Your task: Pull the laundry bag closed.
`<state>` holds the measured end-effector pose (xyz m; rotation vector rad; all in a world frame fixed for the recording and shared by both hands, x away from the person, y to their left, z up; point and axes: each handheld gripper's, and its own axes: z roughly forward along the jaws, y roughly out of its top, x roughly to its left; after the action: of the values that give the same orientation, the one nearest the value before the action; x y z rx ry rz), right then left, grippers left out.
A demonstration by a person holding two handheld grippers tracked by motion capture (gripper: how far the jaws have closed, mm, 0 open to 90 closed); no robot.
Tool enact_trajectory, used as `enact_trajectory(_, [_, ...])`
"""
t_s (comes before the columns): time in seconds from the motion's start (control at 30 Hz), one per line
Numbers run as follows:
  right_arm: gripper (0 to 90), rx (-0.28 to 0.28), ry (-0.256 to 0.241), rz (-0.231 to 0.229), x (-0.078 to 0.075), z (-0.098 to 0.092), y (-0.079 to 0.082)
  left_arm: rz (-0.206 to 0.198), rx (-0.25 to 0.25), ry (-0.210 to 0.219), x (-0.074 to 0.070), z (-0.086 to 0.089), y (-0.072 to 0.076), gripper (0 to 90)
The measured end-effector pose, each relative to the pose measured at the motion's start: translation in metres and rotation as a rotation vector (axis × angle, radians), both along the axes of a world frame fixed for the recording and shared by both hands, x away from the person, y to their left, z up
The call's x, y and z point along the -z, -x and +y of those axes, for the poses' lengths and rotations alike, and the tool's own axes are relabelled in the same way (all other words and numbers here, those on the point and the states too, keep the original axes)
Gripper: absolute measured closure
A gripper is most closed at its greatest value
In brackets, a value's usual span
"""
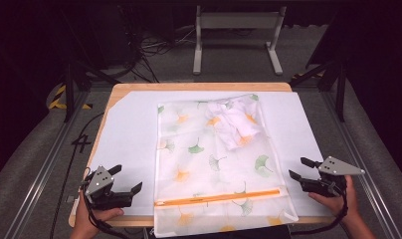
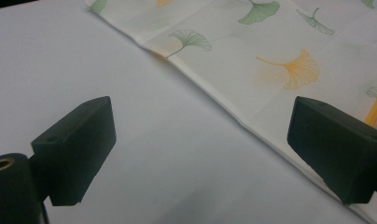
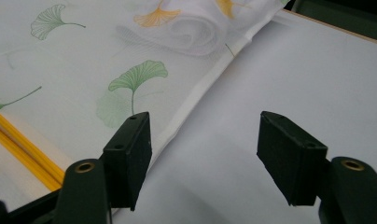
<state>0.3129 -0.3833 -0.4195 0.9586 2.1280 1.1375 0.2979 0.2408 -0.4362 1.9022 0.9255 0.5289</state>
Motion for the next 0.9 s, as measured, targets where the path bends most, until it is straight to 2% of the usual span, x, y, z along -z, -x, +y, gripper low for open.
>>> enact_trajectory(0.1, [35.8,0.003,0.003,0.005,0.000,0.000,-0.001,0.009,0.006,0.024,0.001,0.002,0.000,8.8])
enact_trajectory(0.2, [35.6,0.002,0.010,0.006,0.000,0.001,-0.001,0.003,0.008,0.022,0.001,-0.001,0.000,8.6])
enact_trajectory(0.43, [33.9,-0.015,-0.007,0.005,-0.002,0.006,-0.004,-0.011,0.016,0.007,0.002,-0.002,0.004,12.7])
enact_trajectory(0.5, [33.6,-0.027,-0.011,0.007,-0.004,0.009,-0.006,-0.012,0.003,0.005,0.003,-0.003,0.005,14.7])
enact_trajectory(0.53, [33.5,-0.031,-0.011,0.007,-0.004,0.011,-0.007,-0.024,0.000,0.001,0.003,-0.003,0.007,16.8])
enact_trajectory(0.6, [32.4,-0.046,-0.032,0.016,-0.006,0.013,-0.009,-0.023,0.020,0.008,0.003,-0.004,0.009,25.0])
enact_trajectory(0.67, [31.8,-0.057,-0.044,0.027,-0.008,0.016,-0.012,-0.024,0.022,-0.012,0.003,-0.005,0.012,25.4])
enact_trajectory(0.73, [31.9,-0.065,-0.033,0.026,-0.010,0.020,-0.014,-0.024,0.032,-0.022,0.003,-0.005,0.014,27.8])
enact_trajectory(0.8, [34.2,-0.083,-0.019,0.023,-0.011,0.024,-0.015,-0.028,0.033,-0.028,0.001,-0.004,0.016,36.1])
enact_trajectory(0.87, [36.1,-0.094,0.002,0.019,-0.012,0.029,-0.015,-0.031,0.038,-0.029,0.000,-0.004,0.018,40.2])
enact_trajectory(0.9, [37.2,-0.108,0.007,0.023,-0.012,0.031,-0.015,-0.038,0.043,-0.044,0.000,-0.004,0.019,41.5])
